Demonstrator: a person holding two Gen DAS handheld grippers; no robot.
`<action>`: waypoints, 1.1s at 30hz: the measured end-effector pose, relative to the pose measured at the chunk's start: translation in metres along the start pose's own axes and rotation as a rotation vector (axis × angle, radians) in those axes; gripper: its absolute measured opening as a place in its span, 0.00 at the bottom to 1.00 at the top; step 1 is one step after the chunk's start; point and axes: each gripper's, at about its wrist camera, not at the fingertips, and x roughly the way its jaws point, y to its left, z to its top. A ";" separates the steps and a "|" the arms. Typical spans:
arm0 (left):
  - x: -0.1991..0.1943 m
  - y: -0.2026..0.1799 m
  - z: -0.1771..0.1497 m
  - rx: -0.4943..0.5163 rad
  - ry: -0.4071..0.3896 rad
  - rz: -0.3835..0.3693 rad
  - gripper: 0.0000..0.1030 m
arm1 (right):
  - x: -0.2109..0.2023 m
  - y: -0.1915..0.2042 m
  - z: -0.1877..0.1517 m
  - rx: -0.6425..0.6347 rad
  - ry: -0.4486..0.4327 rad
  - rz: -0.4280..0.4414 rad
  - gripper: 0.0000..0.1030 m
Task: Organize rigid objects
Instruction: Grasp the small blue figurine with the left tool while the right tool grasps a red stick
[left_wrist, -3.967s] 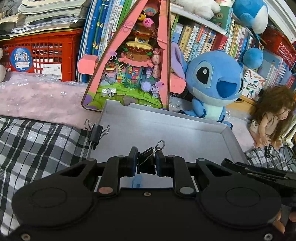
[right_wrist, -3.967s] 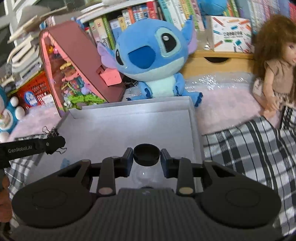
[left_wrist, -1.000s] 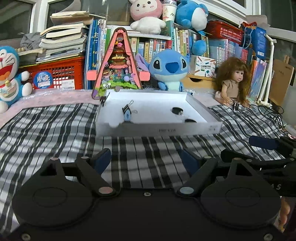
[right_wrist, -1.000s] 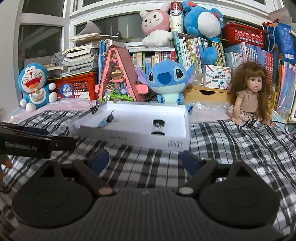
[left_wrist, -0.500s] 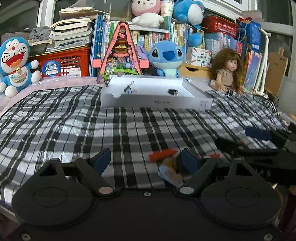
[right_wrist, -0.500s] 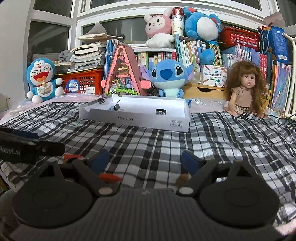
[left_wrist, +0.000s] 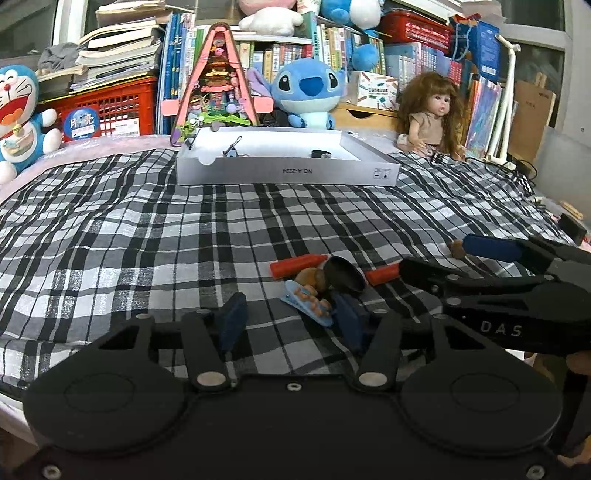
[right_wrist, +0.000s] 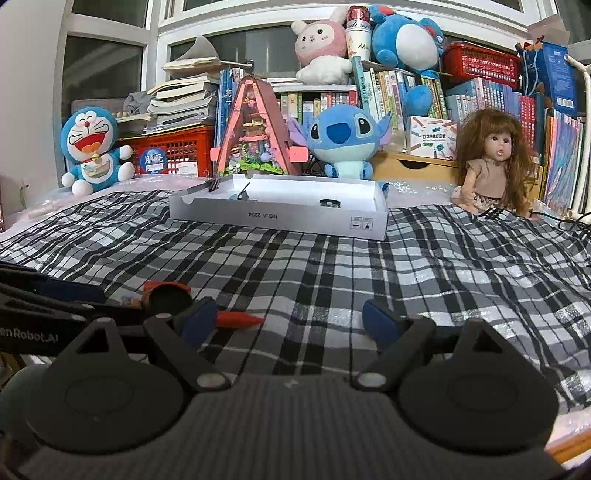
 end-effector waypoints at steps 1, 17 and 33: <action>0.000 0.000 0.000 0.001 -0.001 0.004 0.49 | 0.000 0.001 0.000 -0.002 0.002 0.004 0.89; -0.002 0.035 0.000 -0.061 0.006 0.150 0.49 | 0.006 0.014 -0.005 -0.022 0.026 0.040 0.89; 0.006 0.051 0.014 -0.159 -0.014 0.185 0.49 | 0.010 0.018 -0.004 0.053 0.016 0.039 0.82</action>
